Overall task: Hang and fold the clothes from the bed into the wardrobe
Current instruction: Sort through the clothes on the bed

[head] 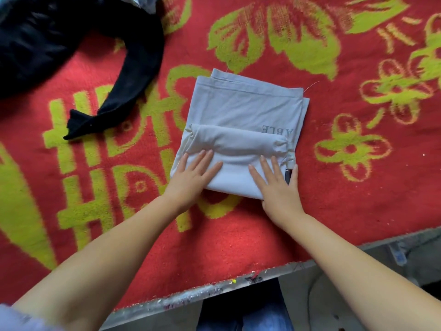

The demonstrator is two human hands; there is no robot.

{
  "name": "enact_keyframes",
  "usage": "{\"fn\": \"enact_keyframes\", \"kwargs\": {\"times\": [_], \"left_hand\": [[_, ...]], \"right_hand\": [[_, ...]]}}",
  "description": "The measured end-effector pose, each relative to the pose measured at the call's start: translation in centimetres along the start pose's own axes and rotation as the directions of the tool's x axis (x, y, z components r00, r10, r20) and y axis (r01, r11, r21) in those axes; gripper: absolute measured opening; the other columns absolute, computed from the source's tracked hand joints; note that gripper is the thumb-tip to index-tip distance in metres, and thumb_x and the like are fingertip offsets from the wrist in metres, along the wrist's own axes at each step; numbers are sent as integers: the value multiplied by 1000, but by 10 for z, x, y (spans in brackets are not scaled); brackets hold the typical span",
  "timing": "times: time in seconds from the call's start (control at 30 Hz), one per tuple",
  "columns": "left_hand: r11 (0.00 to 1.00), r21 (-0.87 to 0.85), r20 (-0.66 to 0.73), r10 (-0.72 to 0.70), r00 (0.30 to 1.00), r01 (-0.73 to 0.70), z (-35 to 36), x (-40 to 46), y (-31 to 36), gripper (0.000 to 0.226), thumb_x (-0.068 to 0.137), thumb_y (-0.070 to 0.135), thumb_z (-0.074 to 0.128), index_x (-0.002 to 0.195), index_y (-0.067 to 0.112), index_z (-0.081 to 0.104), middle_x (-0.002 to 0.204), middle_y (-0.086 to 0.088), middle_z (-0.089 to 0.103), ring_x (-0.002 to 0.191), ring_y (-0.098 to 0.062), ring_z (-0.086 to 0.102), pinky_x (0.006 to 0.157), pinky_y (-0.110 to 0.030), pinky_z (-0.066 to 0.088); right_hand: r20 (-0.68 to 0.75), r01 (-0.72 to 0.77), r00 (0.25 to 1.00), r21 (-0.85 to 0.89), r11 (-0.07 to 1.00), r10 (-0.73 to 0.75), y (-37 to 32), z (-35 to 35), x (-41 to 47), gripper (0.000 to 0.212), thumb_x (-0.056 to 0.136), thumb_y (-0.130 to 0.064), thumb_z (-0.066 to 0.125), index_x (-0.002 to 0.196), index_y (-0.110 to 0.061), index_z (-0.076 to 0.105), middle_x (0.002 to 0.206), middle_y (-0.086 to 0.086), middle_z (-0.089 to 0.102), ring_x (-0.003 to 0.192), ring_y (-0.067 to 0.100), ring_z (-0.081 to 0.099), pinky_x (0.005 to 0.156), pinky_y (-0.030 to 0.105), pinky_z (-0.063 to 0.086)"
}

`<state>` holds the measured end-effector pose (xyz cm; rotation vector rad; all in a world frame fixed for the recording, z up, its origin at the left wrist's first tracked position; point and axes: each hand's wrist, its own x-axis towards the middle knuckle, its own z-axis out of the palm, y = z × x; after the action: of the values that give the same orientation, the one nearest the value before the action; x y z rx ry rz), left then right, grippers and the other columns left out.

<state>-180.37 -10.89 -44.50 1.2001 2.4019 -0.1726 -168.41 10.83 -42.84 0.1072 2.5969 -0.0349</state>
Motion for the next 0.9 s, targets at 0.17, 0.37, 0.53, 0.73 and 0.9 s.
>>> {"fn": "enact_keyframes", "kwargs": {"times": [0.17,0.37,0.53,0.73,0.9], "left_hand": [[999,-31,153,28,988,-24,-40,-9,14,58,94,7,38,148,25,29,149,-16,34,137,-31,34,108,-37,31],[813,-577,407,202,891,80,-117,-11,-18,3,73,12,49,75,13,51,69,4,49,67,-14,46,59,-31,32],[256,-873,399,-117,909,416,-104,11,-64,9,91,25,62,92,17,65,83,7,61,78,-9,54,66,-24,42],[-38,-961,209,-751,626,275,-28,31,-25,18,97,31,49,88,17,52,83,3,56,73,-9,50,63,-21,38],[278,-928,-111,-841,530,248,-13,40,-7,20,100,27,44,91,9,44,73,-4,51,67,-27,48,57,-34,24]], "right_hand": [[144,132,977,179,975,-159,13,-37,-10,70,89,0,39,152,-27,22,160,0,15,148,28,5,117,47,3],[334,105,875,575,812,-350,67,-117,-6,26,81,1,46,64,-19,46,61,-13,47,57,2,42,50,17,31],[31,-62,997,887,458,76,83,-107,49,14,91,-20,61,103,-13,66,87,-6,62,81,7,54,70,24,42],[49,-297,896,805,514,441,50,-44,69,32,95,-37,48,111,-9,47,104,14,62,99,35,58,71,36,37],[-83,-339,789,767,544,609,46,-28,63,26,101,-33,36,107,-9,44,101,26,63,93,45,58,65,39,31]]}}
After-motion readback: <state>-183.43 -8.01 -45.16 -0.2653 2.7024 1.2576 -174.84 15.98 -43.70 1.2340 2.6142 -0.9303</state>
